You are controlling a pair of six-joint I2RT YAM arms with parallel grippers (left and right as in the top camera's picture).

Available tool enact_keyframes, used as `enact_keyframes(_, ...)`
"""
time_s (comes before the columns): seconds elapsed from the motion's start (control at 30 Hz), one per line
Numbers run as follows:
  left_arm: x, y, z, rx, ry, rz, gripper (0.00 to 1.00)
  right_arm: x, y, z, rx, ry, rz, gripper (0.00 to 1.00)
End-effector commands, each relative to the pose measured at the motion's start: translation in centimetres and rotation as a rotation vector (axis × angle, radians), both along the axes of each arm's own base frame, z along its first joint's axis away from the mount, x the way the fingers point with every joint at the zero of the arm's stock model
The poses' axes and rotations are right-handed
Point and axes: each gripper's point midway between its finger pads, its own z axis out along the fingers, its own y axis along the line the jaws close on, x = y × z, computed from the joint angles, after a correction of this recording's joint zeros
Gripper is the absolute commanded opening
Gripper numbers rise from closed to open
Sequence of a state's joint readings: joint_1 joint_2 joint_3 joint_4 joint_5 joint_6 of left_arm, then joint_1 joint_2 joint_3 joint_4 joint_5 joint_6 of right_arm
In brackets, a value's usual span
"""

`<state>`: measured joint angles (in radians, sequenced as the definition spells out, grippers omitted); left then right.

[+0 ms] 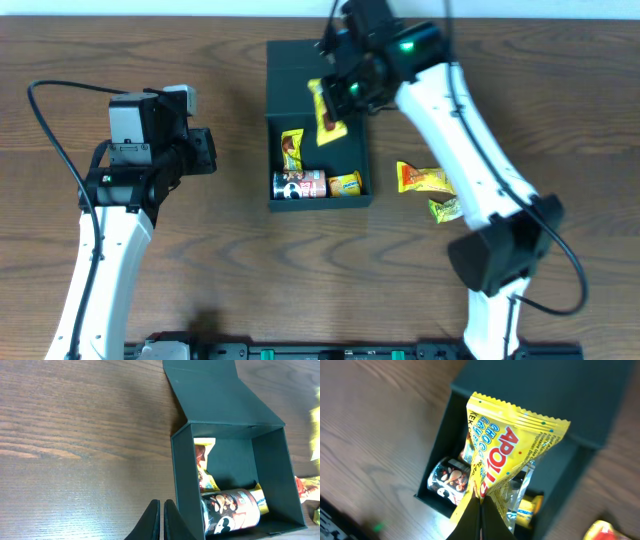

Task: Pack container
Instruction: 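Carry the Apollo packet into the box and release it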

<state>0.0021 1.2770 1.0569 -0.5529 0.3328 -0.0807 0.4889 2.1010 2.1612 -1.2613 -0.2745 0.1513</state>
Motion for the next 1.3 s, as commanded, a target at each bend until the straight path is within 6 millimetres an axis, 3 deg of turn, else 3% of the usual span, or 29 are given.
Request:
enact_keyframes(0.0,-0.1,0.5,0.3,0.022,-0.004,0.015,0.06,-0.3,0.5,-4.0,-0.051,0.098,-0.039,0.01)
enact_keyframes(0.4,-0.3,0.8,0.0,0.033,0.008,0.023,0.06,0.3,1.4,-12.1,-0.102,0.271,-0.18,0.01)
enact_keyframes(0.67,-0.3,0.8,0.0,0.033,0.008,0.023,0.06,2.6,2.9,-12.7,-0.046,0.198,-0.199,0.02)
enact_keyframes(0.87,-0.3,0.8,0.1,0.033,0.007,0.023,0.06,1.7,3.5,-13.0,-0.063,0.199,-0.164,0.01)
enact_keyframes(1.07,-0.2,0.8,0.1,0.033,0.005,0.023,0.06,0.3,3.1,-14.9,-0.125,0.221,-0.147,0.01)
enact_keyframes(1.27,-0.3,0.8,0.1,0.033,0.006,0.023,0.06,0.7,1.0,-15.9,-0.215,0.192,-0.161,0.01)
